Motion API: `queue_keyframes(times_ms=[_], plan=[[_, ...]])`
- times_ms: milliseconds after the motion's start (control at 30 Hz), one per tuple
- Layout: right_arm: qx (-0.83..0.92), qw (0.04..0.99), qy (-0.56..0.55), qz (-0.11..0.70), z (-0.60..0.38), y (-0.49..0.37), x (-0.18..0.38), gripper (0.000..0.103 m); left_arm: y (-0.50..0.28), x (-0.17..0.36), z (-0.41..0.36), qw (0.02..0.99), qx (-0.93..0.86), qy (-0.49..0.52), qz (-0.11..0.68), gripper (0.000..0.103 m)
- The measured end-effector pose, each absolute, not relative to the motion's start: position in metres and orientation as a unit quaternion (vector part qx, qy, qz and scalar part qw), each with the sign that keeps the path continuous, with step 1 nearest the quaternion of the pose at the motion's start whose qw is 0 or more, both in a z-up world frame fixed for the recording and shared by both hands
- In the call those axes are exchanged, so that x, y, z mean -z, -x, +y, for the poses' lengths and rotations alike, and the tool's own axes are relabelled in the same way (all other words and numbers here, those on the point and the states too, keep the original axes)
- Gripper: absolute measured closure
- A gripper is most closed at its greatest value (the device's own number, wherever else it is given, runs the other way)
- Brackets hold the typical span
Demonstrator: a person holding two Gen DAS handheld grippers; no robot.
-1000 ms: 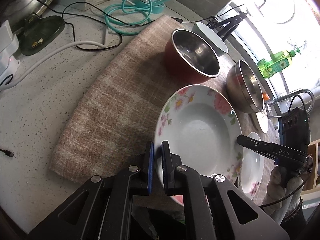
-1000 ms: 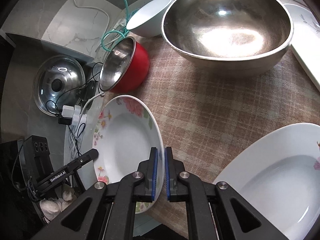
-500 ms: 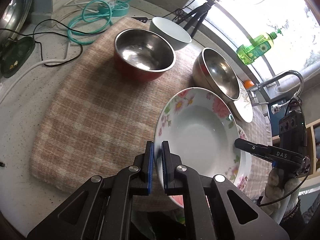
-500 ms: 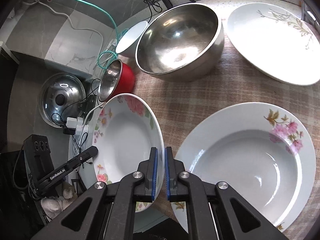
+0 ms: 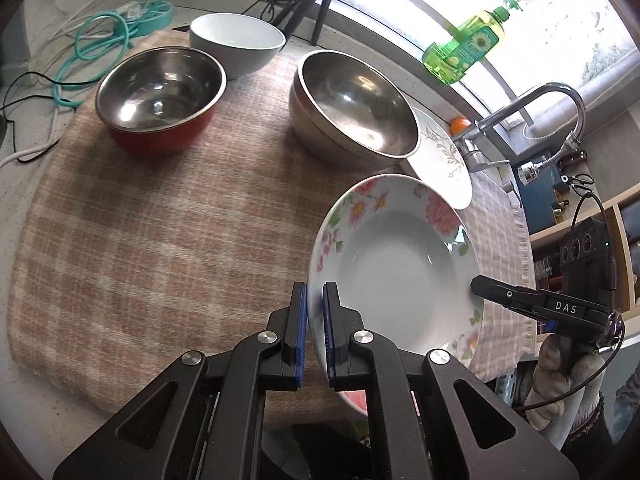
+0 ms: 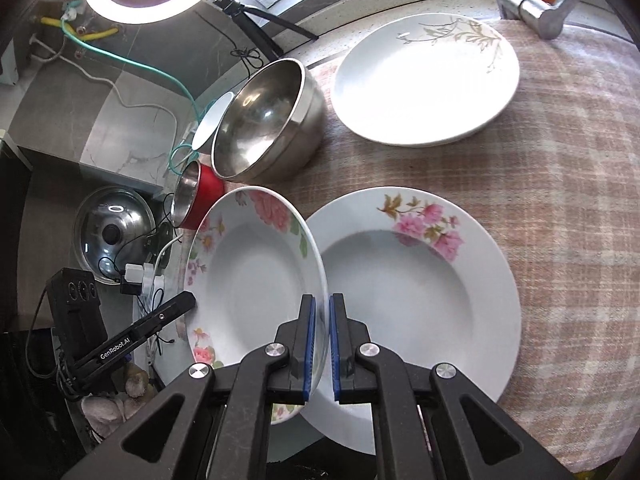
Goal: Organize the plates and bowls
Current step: 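Carry the pink-rose plate and lower it onto the small pink-flower plate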
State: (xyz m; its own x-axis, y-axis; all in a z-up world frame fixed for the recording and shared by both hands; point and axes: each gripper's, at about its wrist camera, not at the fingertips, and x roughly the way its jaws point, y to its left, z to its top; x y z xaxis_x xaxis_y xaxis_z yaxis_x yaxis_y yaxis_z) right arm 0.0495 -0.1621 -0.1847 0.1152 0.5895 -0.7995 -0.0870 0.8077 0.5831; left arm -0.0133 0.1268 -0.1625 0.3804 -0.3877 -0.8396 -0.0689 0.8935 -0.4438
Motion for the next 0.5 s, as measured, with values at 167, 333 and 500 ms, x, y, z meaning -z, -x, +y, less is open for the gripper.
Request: queue_keyframes(times_ms=[167, 333, 500], plan=[[-0.214, 0.721, -0.214, 0.623, -0.190, -0.045, 0.191, 0.096, 0.007, 0.171, 0.101, 0.797, 0.116, 0.199, 0.559, 0.097], [-0.197, 0.721, -0.227, 0.624, -0.212, -0.042, 0.196, 0.096, 0.003, 0.177, 0.082, 0.788, 0.131, 0.195, 0.569, 0.097], [-0.188, 0.718, -0.234, 0.628, -0.225, -0.039, 0.205, 0.096, -0.002, 0.179, 0.071, 0.787, 0.138, 0.187, 0.571, 0.097]])
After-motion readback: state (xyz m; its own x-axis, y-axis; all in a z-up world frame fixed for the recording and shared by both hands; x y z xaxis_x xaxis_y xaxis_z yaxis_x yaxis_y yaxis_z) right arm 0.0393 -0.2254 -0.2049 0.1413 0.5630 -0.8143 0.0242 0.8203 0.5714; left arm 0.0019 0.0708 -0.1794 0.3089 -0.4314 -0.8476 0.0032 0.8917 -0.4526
